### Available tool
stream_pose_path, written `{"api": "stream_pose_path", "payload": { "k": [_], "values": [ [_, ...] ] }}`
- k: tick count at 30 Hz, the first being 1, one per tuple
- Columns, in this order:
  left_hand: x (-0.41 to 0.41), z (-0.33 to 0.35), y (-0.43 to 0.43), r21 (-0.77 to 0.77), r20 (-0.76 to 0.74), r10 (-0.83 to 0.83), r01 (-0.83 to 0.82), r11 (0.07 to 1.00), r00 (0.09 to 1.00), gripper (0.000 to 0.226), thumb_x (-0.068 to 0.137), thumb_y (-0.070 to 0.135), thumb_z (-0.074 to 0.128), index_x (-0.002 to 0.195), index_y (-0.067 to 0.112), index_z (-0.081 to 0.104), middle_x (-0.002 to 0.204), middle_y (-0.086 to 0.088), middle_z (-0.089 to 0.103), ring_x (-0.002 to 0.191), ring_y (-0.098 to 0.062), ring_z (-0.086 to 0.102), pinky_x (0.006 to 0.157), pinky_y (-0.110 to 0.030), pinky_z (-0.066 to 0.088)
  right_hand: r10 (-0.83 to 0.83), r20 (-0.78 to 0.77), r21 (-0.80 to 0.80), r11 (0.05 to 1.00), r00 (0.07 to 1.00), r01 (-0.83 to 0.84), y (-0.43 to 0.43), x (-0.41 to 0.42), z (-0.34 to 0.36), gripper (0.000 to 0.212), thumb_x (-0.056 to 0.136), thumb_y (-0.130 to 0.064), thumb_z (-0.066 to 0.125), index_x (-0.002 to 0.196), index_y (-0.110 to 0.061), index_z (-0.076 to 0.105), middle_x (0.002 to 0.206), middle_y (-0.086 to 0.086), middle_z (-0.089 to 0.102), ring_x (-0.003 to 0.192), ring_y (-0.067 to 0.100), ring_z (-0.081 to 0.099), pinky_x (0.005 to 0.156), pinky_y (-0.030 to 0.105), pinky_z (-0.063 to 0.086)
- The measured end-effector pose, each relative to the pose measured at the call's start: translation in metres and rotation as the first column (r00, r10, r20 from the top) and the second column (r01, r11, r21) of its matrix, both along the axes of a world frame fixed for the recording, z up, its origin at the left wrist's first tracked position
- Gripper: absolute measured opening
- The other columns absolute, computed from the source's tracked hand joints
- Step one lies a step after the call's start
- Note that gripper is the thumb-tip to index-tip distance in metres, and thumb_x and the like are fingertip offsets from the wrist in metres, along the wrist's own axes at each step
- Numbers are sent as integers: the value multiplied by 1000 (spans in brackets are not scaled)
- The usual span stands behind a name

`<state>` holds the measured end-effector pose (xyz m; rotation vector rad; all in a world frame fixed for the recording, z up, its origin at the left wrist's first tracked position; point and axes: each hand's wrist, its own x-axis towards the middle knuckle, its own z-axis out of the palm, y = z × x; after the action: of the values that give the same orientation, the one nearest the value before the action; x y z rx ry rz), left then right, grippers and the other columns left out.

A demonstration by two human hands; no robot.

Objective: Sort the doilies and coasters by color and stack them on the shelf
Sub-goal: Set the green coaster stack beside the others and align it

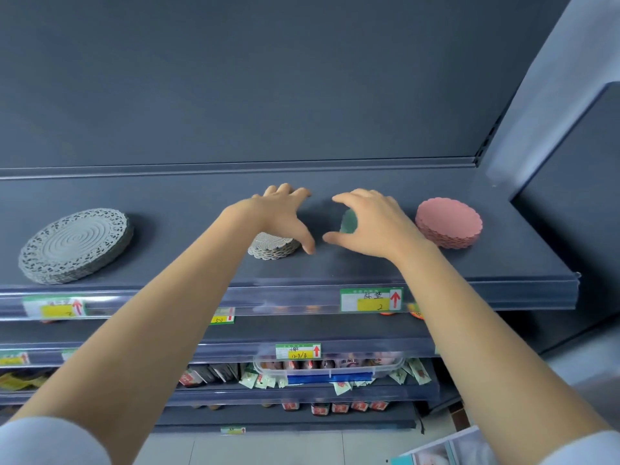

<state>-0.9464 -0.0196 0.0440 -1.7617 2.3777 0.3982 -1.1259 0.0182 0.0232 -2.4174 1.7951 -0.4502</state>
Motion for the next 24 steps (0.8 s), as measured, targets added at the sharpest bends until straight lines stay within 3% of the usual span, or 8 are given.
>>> {"api": "stream_pose_path", "payload": {
  "k": [5,8,12,14,15,18,21,24],
  "values": [
    [-51,-6,5,16,-224,-133,140,990,966,129,53,43,88,151,29,5,152,2,25,141,-22,23,110,-44,31,-213,141,127,972,967,196,1,-32,-4,51,98,-40,40,143,-18,36,147,5,39,132,26,39,104,41,36],
    [-76,-11,3,215,-373,45,39,976,927,113,53,38,88,144,21,23,133,4,44,128,-21,42,103,-38,39,-236,249,195,962,939,190,1,-35,-6,47,100,-32,41,144,-18,34,148,7,38,132,26,41,103,38,36],
    [-89,-5,-3,452,-610,350,-50,890,711,72,51,13,80,116,10,49,112,-4,57,106,-24,56,90,-34,46,-329,338,242,936,882,256,-3,-39,-6,60,89,-17,58,144,-17,35,147,6,40,131,25,42,98,33,38],
    [-88,-4,-7,539,-650,461,-61,840,604,28,65,-2,72,85,10,57,90,-4,60,87,-22,58,73,-28,43,-368,363,271,921,856,280,-4,-41,-8,64,84,-18,65,142,-16,38,145,4,44,130,23,44,97,30,39],
    [-86,-6,-11,578,-650,524,-89,811,550,22,69,-6,67,76,12,55,86,-4,59,81,-20,57,67,-25,42,-373,380,278,919,847,280,-5,-41,-10,66,82,-23,69,141,-15,40,143,4,46,129,22,45,97,30,39],
    [-82,-12,-20,674,-609,668,-164,720,428,16,81,0,62,79,13,53,88,-3,58,72,-14,54,59,-21,38,-397,487,306,912,778,273,-4,-41,-14,70,77,-29,76,138,-14,44,141,3,48,128,20,46,100,31,38],
    [-78,-15,-21,695,-576,680,-165,700,454,15,84,4,64,81,15,55,83,1,58,77,-11,52,62,-19,36,-405,622,352,909,670,223,-2,-43,-18,70,73,-22,80,135,-14,48,137,2,51,127,18,46,100,30,40],
    [-70,-14,-12,641,-651,608,-99,761,455,21,79,-6,66,91,11,61,86,-3,64,80,-16,59,66,-22,45,-390,721,404,908,572,110,2,-45,-21,58,72,-16,80,124,-18,54,120,-4,60,114,16,56,90,28,47]
  ]
}}
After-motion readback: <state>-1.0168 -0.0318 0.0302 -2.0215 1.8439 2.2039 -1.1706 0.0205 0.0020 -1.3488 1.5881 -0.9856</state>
